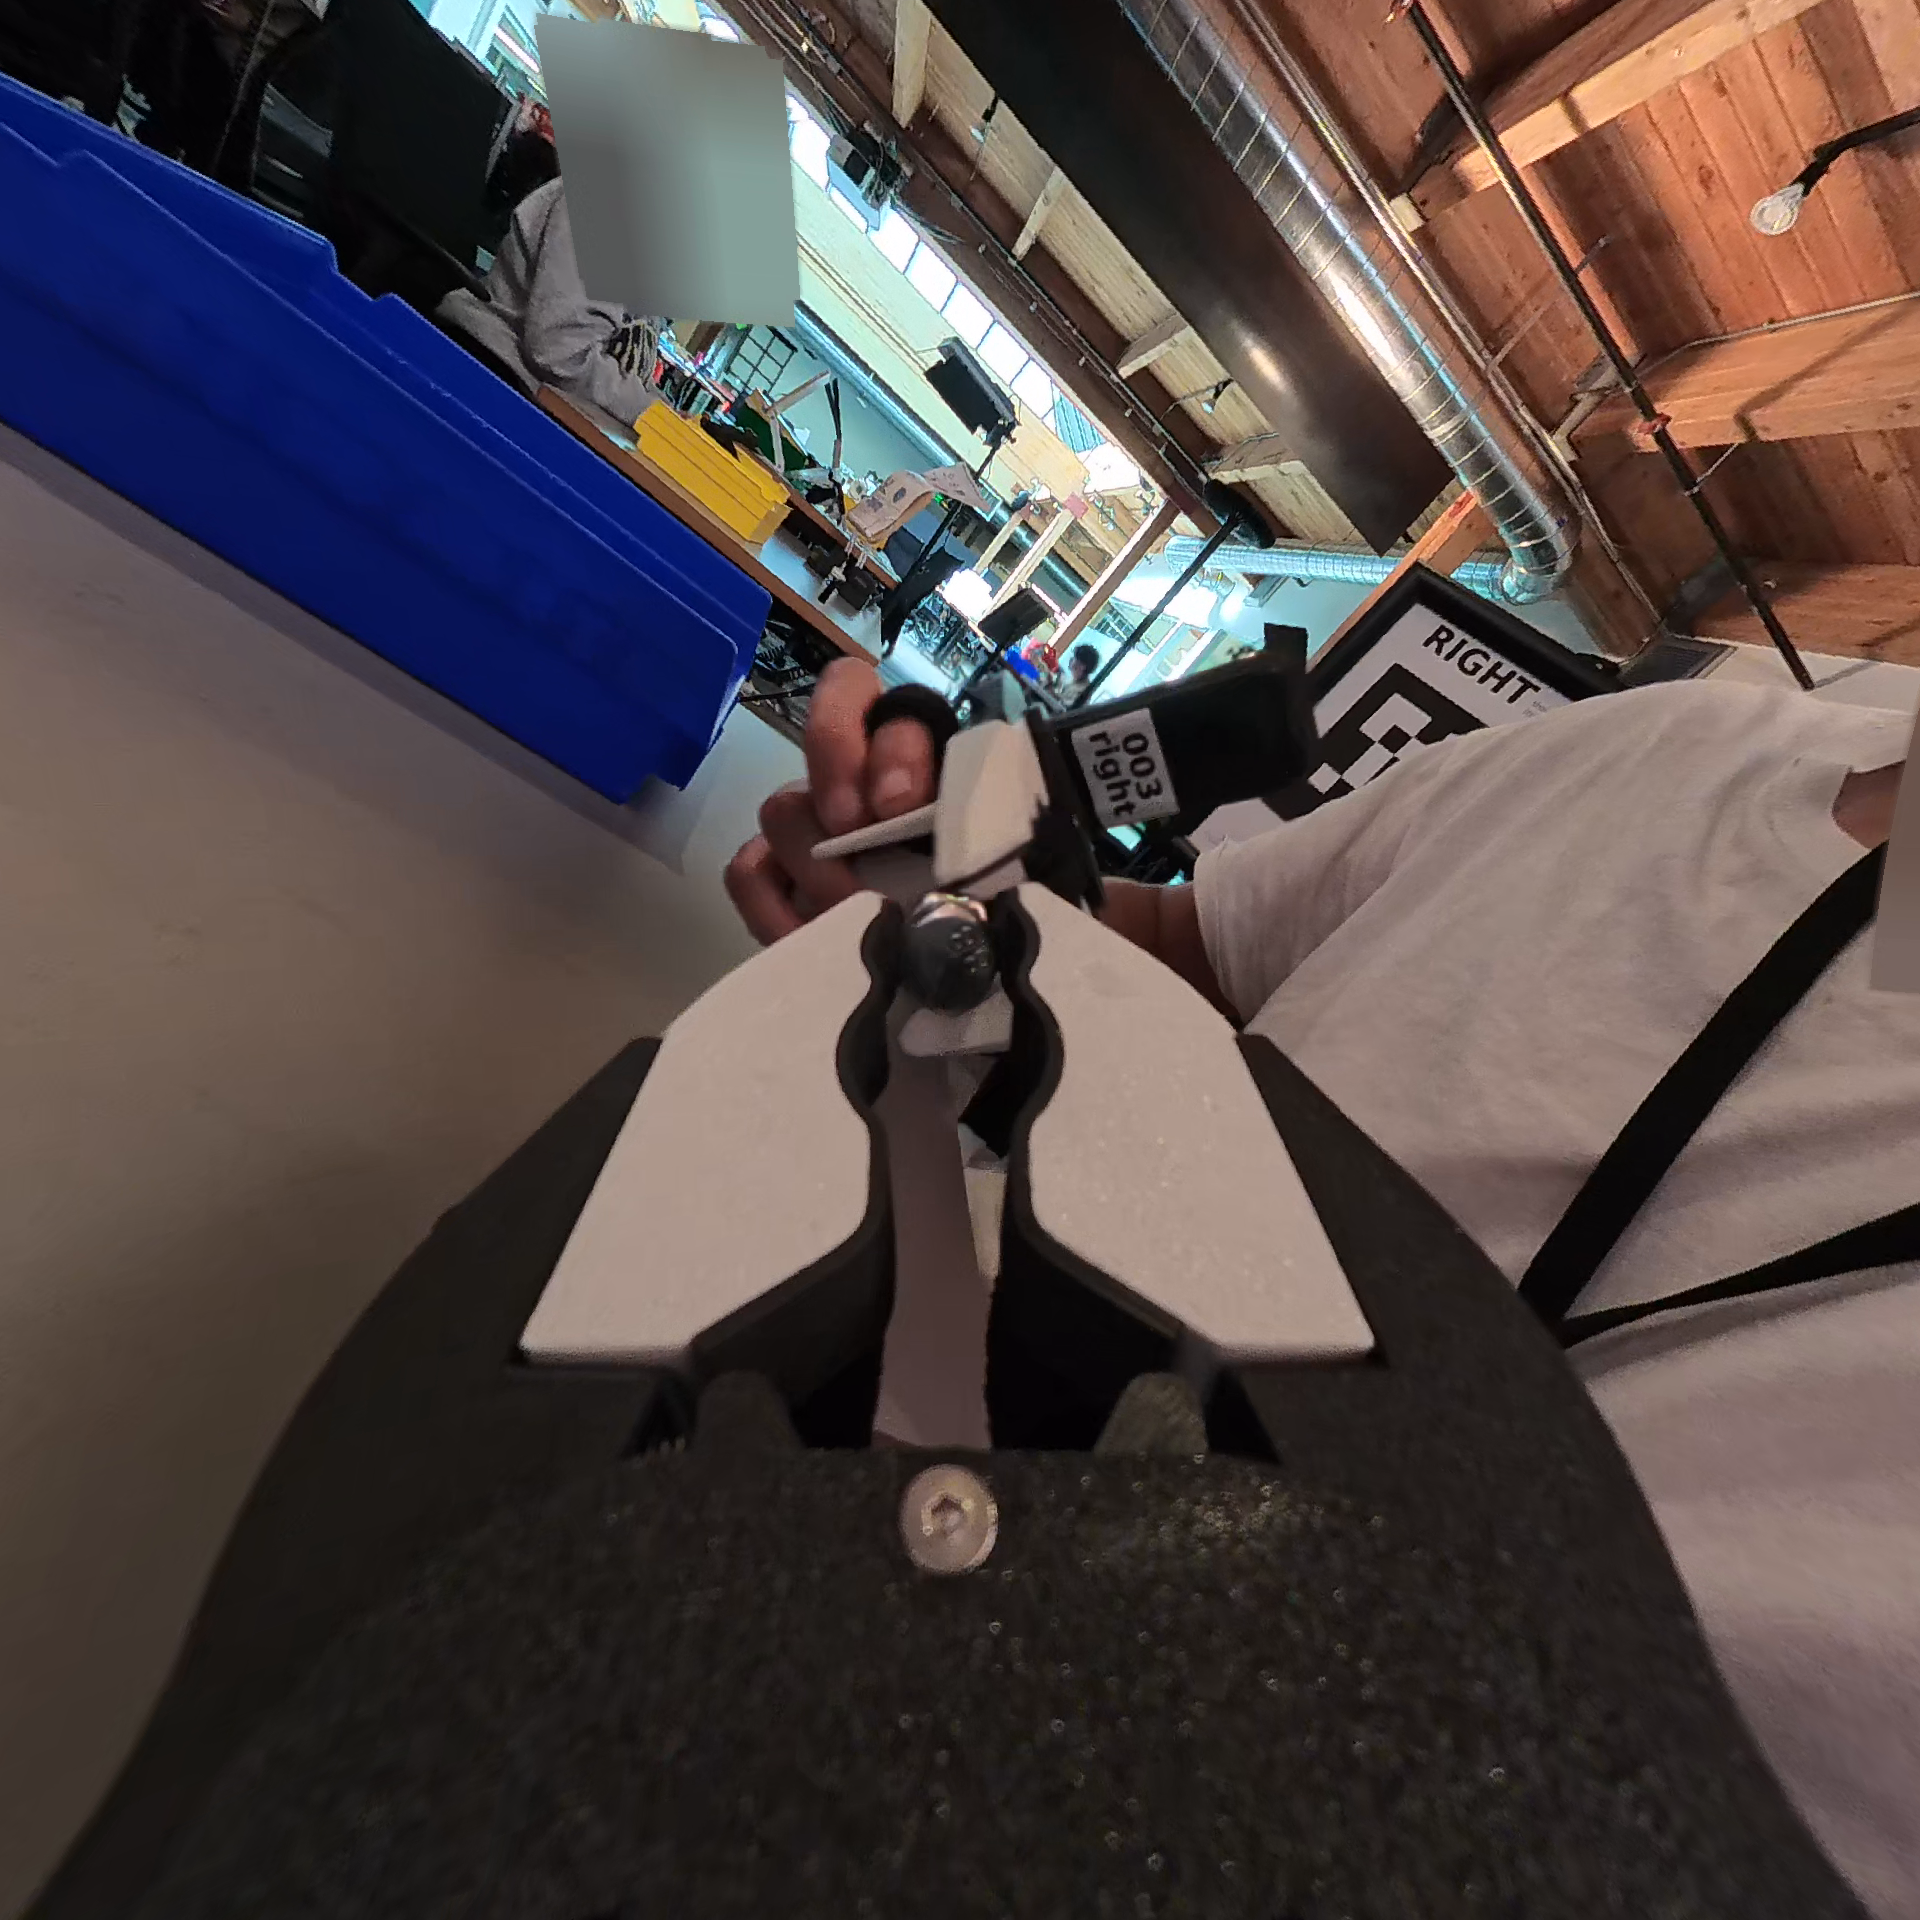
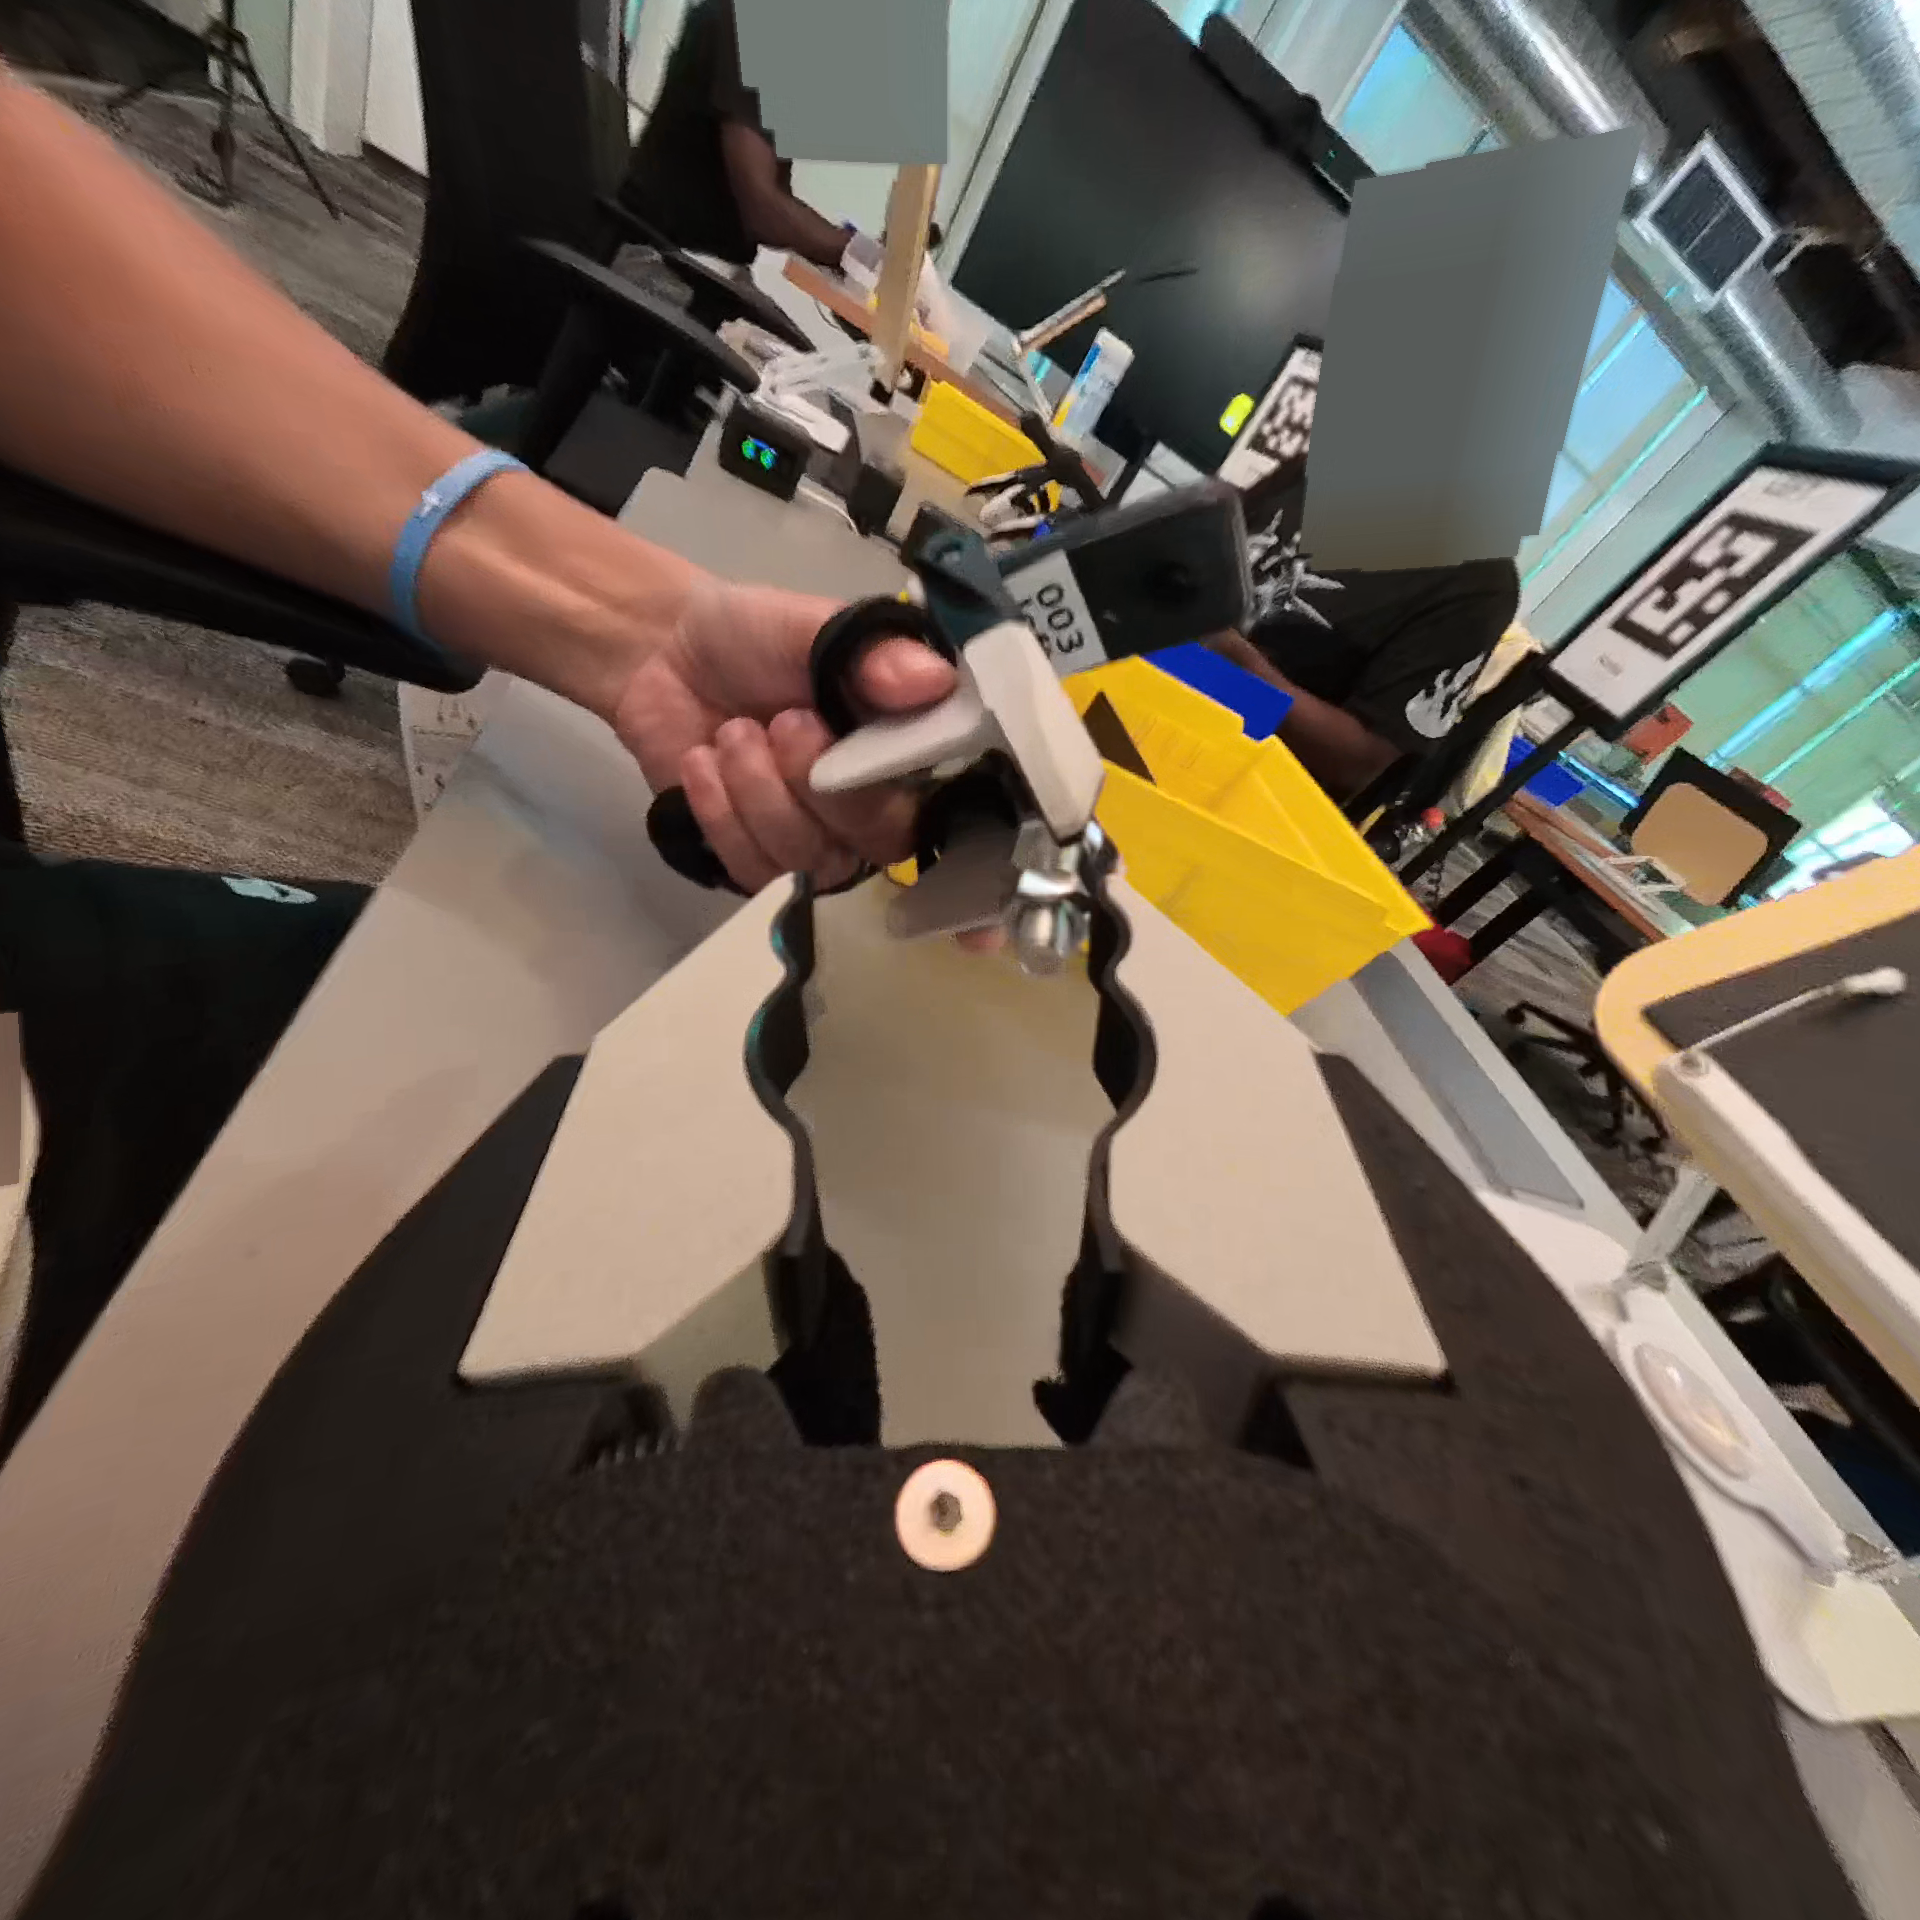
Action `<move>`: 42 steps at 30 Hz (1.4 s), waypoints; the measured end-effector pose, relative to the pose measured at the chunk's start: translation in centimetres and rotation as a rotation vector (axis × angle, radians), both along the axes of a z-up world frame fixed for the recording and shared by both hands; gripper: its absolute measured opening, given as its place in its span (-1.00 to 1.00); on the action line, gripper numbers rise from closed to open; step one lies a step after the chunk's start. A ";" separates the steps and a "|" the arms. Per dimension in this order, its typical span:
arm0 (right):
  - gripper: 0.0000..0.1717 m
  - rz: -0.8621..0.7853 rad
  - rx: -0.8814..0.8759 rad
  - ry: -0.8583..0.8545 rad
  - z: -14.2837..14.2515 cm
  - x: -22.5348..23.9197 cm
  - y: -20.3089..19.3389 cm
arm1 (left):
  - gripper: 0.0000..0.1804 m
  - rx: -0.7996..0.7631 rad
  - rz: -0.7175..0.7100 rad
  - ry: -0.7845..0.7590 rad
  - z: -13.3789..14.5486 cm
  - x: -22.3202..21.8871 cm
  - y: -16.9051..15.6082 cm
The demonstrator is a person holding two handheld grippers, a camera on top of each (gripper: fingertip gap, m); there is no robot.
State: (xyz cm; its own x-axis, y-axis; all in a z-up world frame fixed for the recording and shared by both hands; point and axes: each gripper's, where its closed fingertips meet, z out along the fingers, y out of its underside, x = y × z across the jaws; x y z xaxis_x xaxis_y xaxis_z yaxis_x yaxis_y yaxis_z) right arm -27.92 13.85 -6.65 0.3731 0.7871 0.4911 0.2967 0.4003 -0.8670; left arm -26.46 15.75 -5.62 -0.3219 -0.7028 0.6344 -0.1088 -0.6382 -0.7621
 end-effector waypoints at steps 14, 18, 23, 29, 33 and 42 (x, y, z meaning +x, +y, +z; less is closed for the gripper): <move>-0.41 -0.004 0.021 0.046 1.7 0.3 -0.2 | -0.81 0.003 0.002 -0.005 0.1 0.0 0.0; -0.39 -0.009 -0.010 -0.003 -0.4 -0.2 0.1 | -0.81 0.006 -0.009 0.006 -0.1 0.2 -0.3; -0.42 0.002 -0.120 0.046 -1.3 0.4 0.8 | -0.81 -0.008 -0.006 0.014 -0.4 0.3 -0.1; -0.41 -0.079 0.154 0.062 2.2 1.0 0.3 | -0.81 -0.064 0.018 -0.002 -0.1 0.2 0.4; -0.37 -0.094 0.129 -0.020 -0.2 0.2 0.7 | -0.81 -0.106 0.000 -0.042 0.4 0.4 0.3; -0.41 -0.100 0.144 0.028 1.3 0.5 0.6 | -0.81 -0.091 0.039 -0.052 0.7 0.0 0.9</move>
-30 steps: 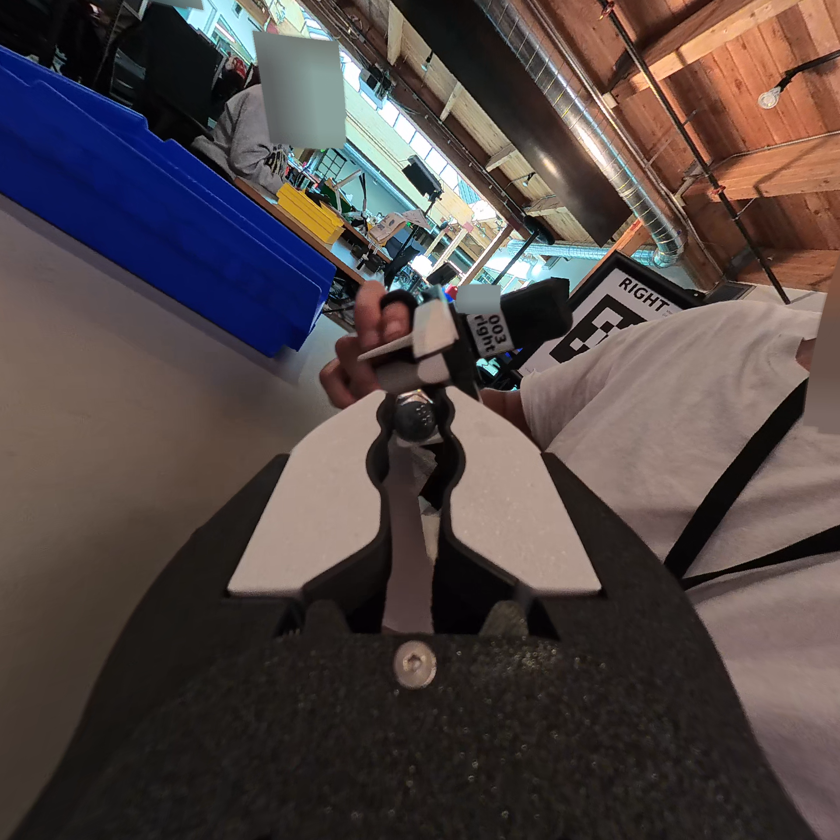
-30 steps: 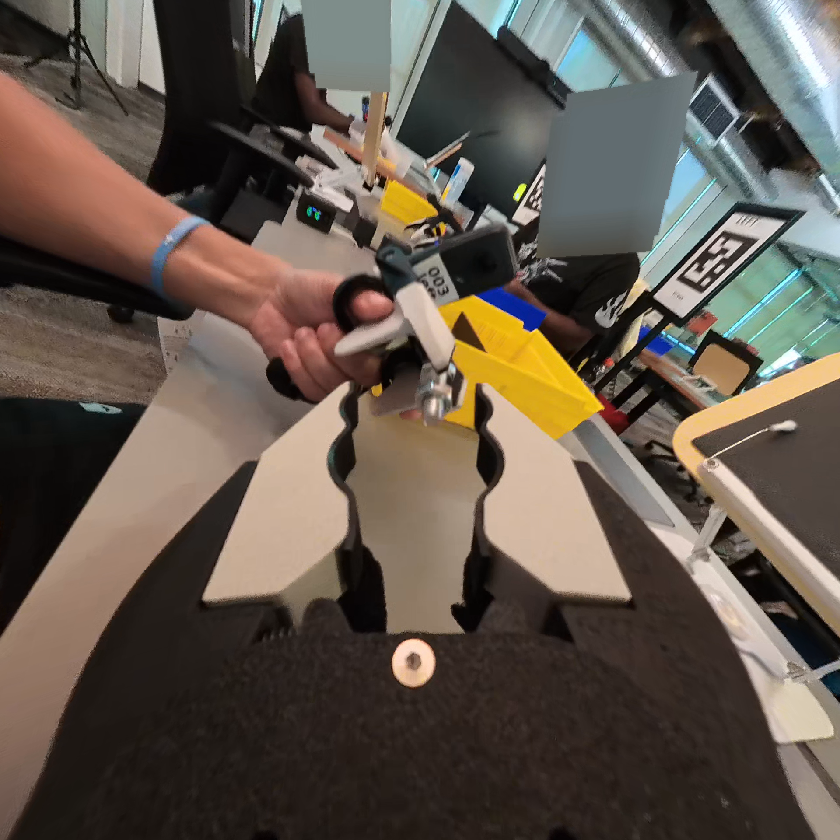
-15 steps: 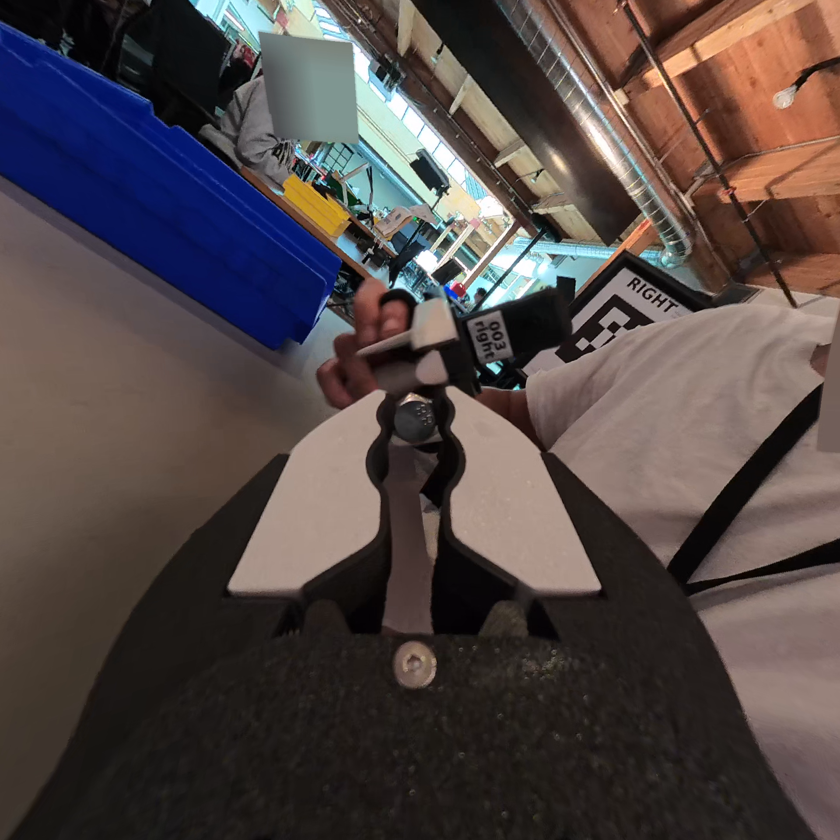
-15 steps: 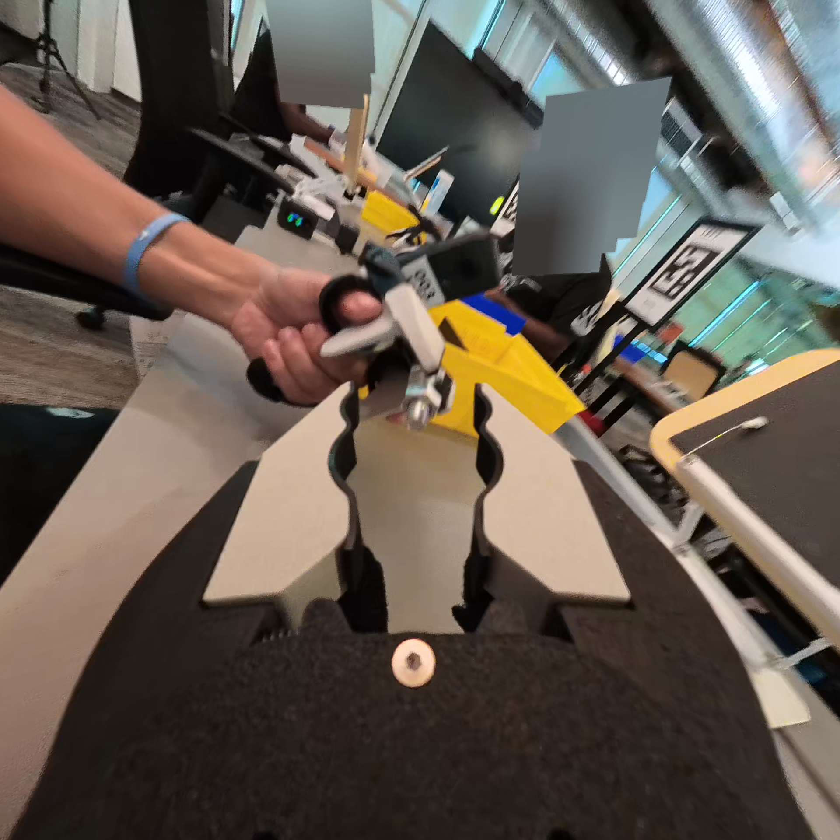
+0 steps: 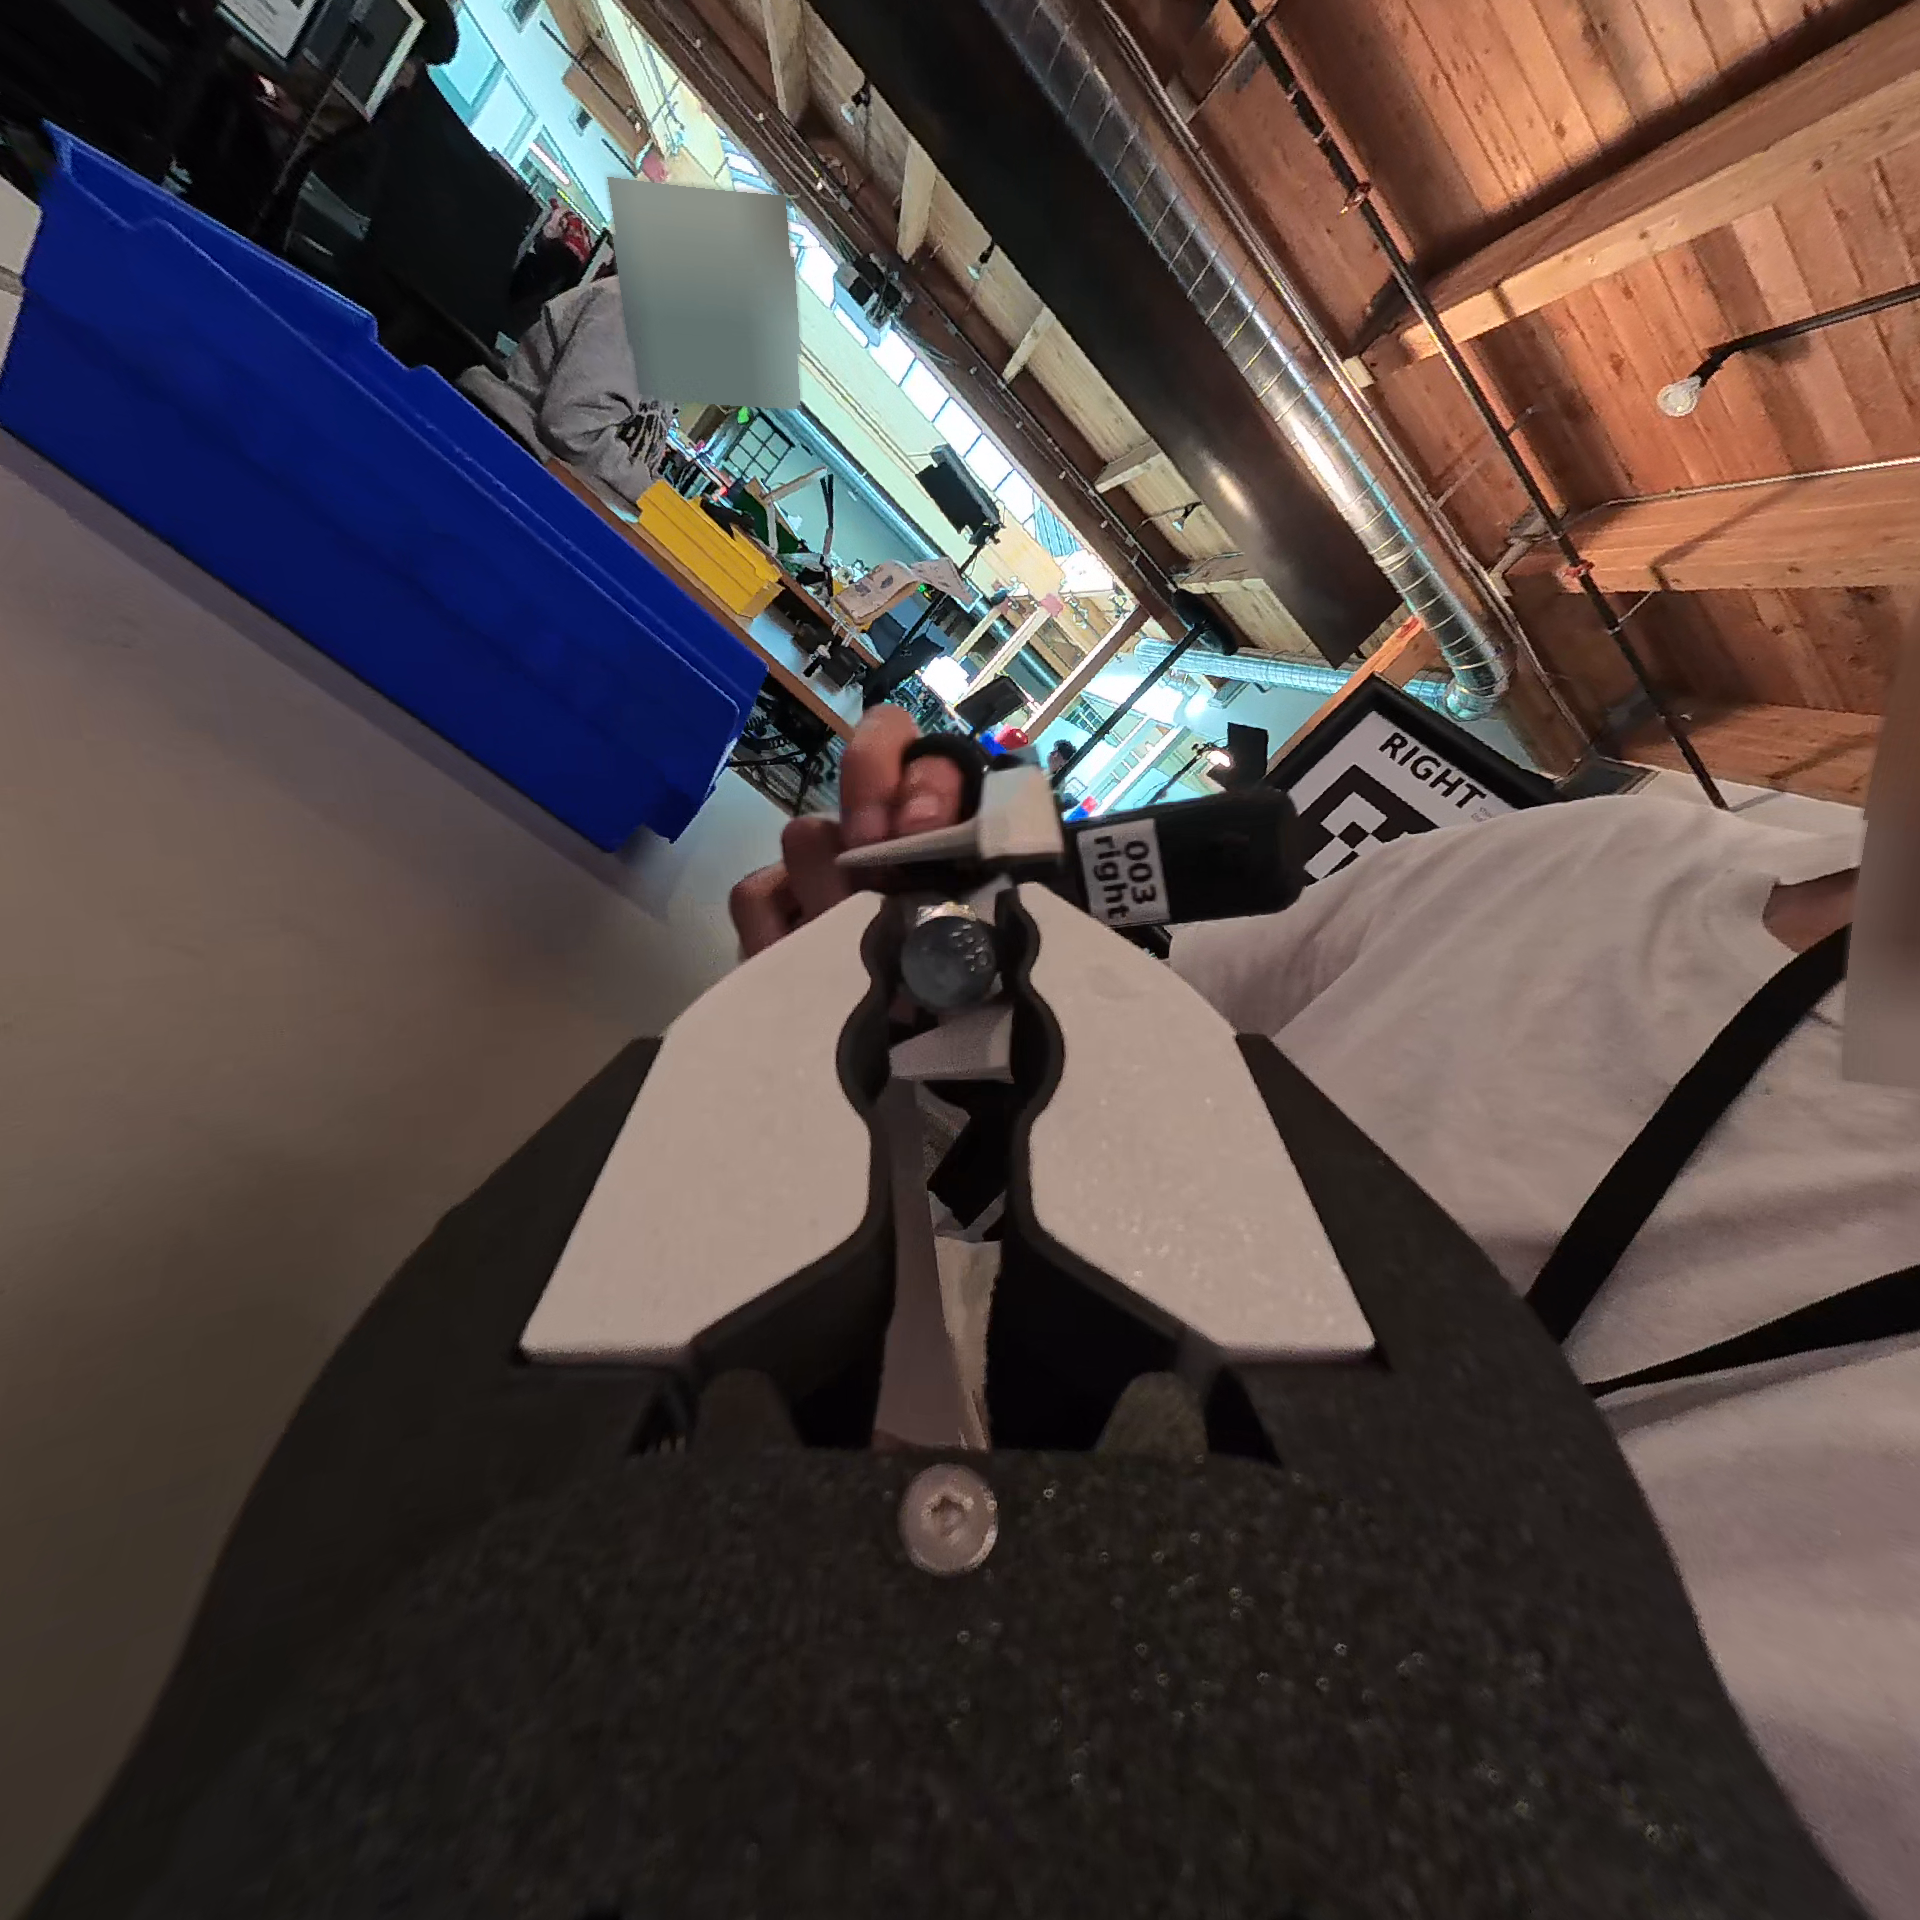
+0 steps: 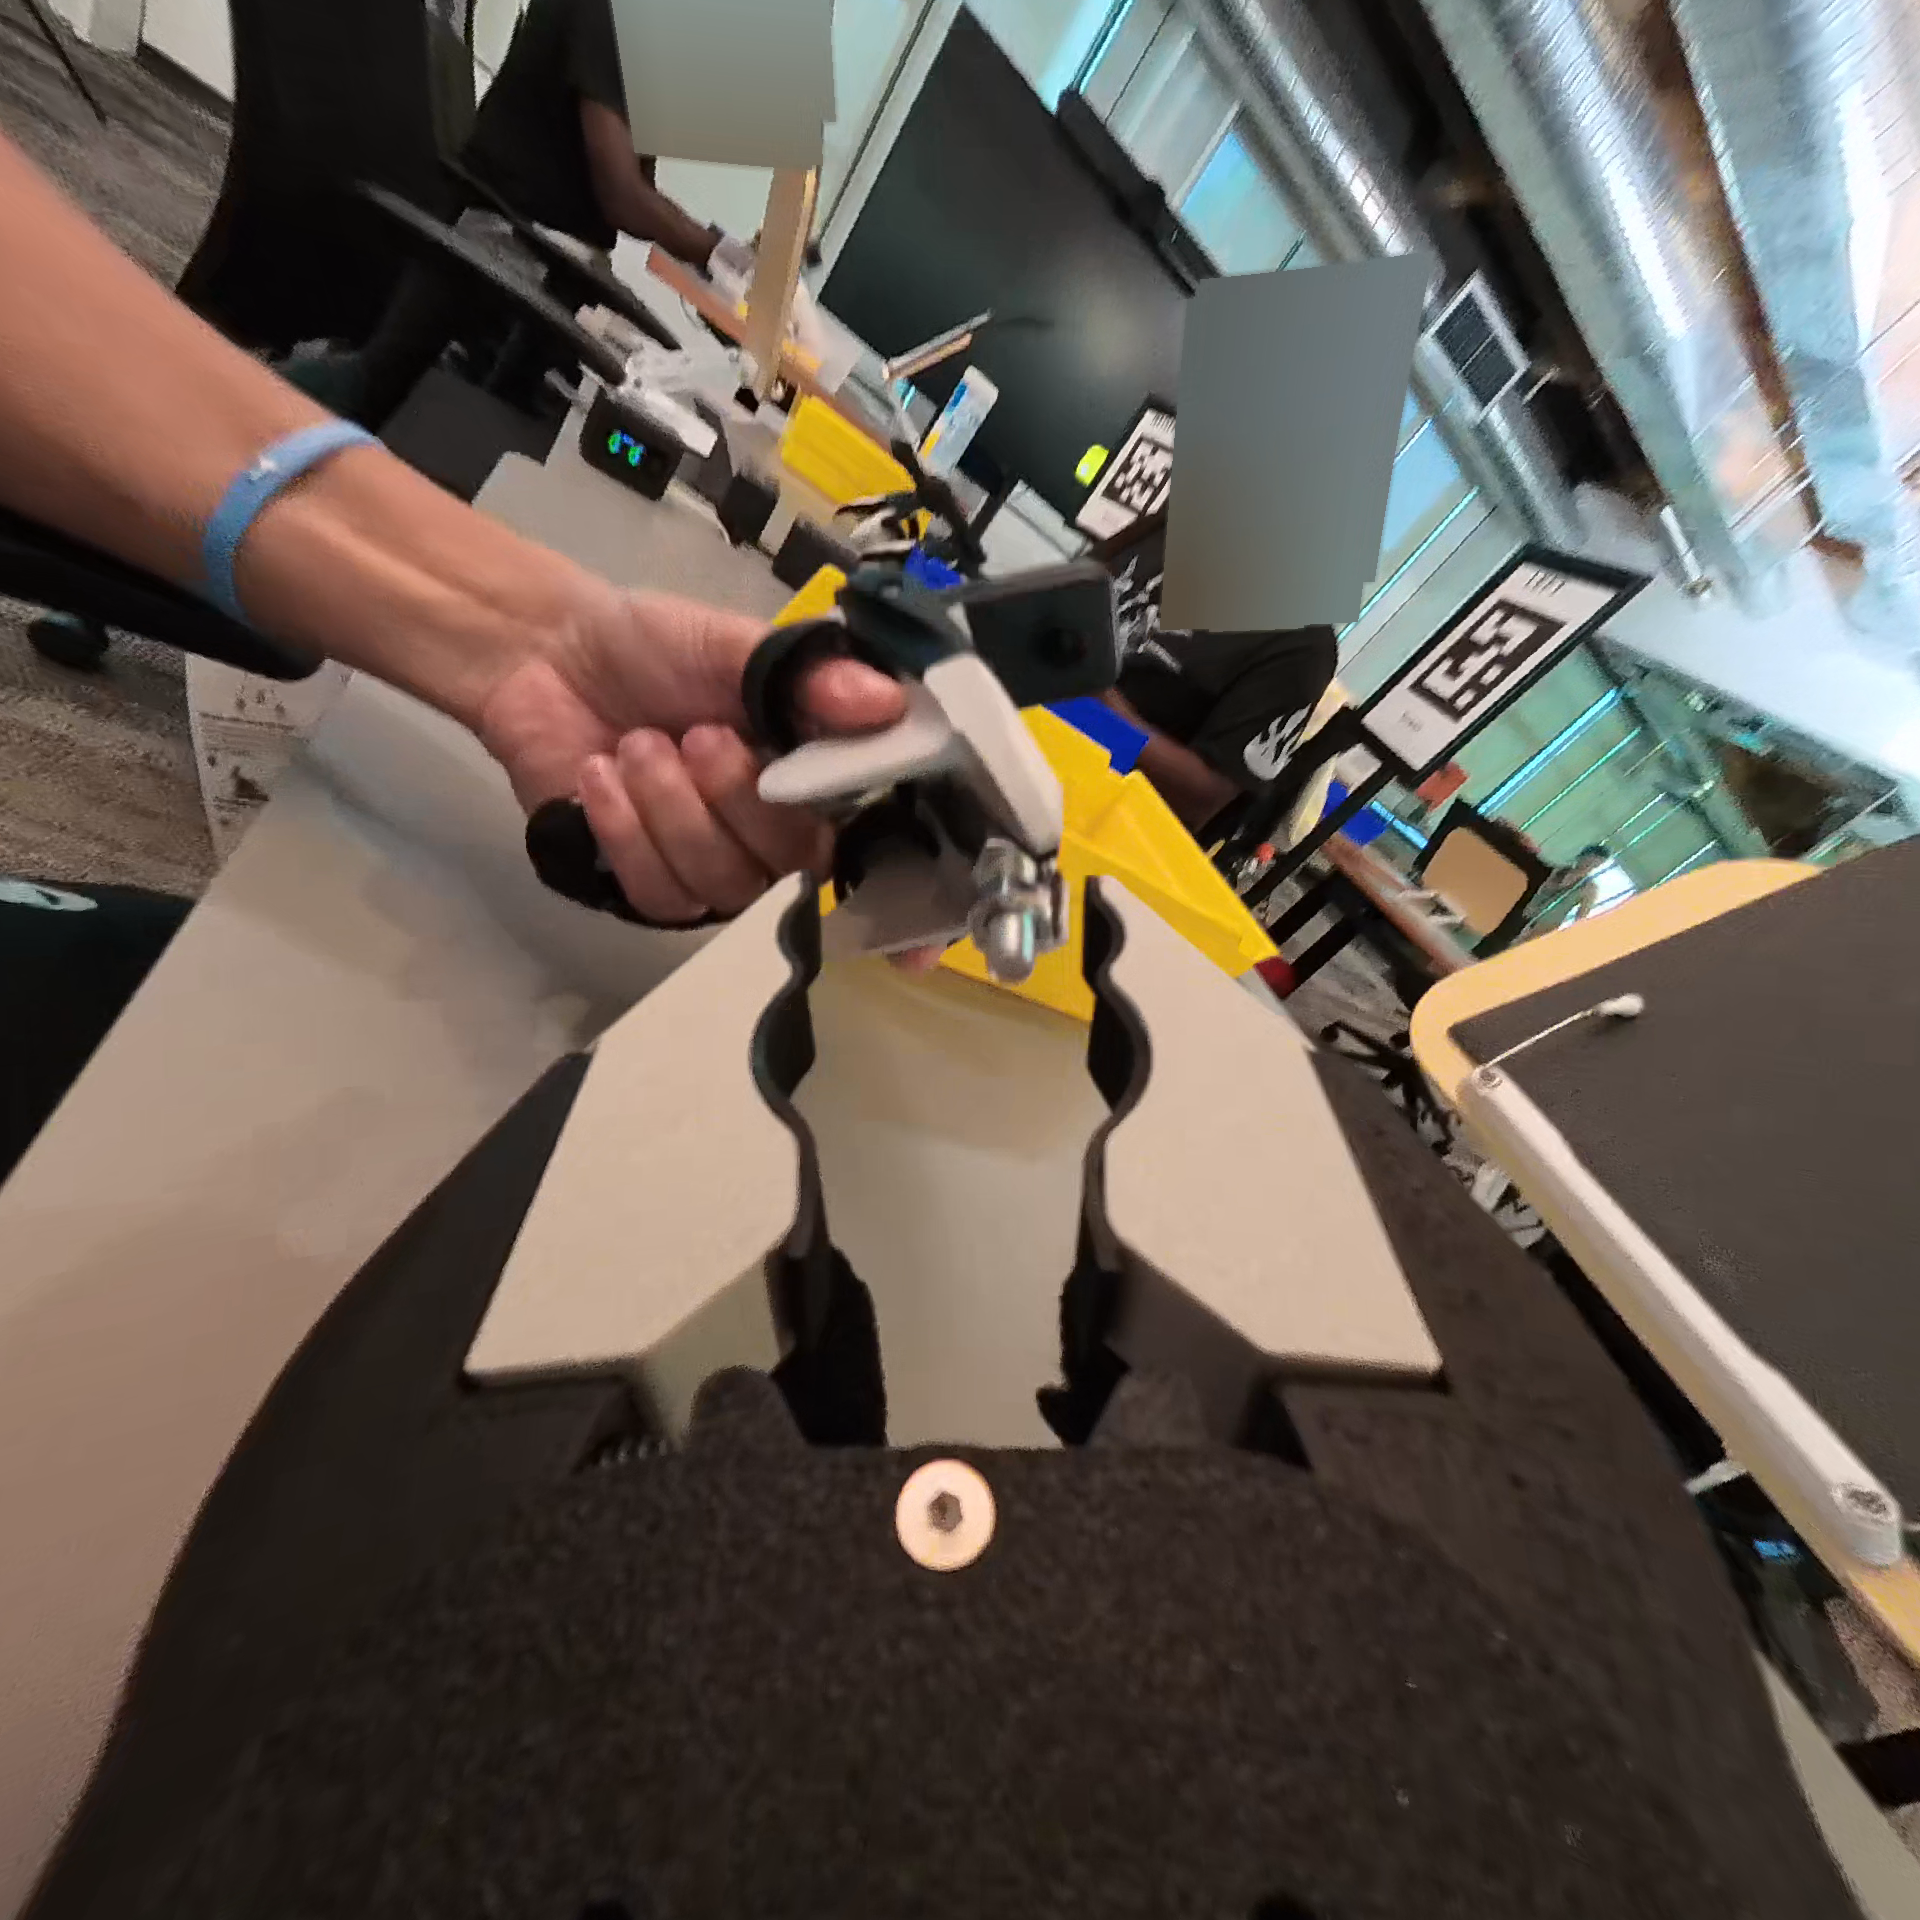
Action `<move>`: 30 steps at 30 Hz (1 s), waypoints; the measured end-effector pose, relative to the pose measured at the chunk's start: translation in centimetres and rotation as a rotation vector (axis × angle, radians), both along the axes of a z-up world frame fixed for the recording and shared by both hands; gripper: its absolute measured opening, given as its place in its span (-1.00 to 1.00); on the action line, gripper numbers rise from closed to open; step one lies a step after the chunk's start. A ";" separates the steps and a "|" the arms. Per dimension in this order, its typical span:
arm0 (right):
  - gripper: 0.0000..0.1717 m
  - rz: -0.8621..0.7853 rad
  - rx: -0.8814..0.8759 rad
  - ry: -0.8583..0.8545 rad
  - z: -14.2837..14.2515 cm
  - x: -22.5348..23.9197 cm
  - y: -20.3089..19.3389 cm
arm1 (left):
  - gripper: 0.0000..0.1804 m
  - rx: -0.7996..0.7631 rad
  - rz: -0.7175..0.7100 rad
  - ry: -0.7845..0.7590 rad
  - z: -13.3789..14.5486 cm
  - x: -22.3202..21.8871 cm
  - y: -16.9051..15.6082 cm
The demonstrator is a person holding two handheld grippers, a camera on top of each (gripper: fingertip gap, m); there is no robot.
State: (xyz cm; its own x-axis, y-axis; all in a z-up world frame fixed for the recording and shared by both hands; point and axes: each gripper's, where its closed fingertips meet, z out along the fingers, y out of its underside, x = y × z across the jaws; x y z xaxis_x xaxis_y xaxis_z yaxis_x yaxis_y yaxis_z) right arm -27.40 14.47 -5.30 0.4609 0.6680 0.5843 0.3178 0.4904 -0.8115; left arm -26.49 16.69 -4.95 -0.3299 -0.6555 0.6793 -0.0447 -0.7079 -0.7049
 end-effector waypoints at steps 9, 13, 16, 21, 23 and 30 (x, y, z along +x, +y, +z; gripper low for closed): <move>-0.40 -0.018 -0.114 -0.095 -3.5 -0.1 1.3 | -0.81 0.029 0.002 -0.003 0.2 0.0 -0.2; -0.43 0.001 -0.007 0.011 0.3 -0.2 0.1 | -0.81 0.019 0.007 0.013 -0.2 0.1 0.0; -0.39 0.007 -0.027 -0.039 -1.2 -0.9 0.0 | -0.81 0.022 0.006 0.013 -0.1 0.2 -0.1; -0.37 -0.067 -0.124 -0.101 -4.0 0.1 1.9 | -0.81 0.026 0.004 0.003 0.1 0.1 -0.2; -0.39 -0.058 -0.056 -0.043 -1.6 0.1 1.4 | -0.81 0.037 0.011 0.024 -0.3 0.2 -0.2; -0.40 -0.059 -0.094 -0.089 -3.4 -0.5 1.2 | -0.81 0.021 0.001 0.017 -0.2 0.2 -0.2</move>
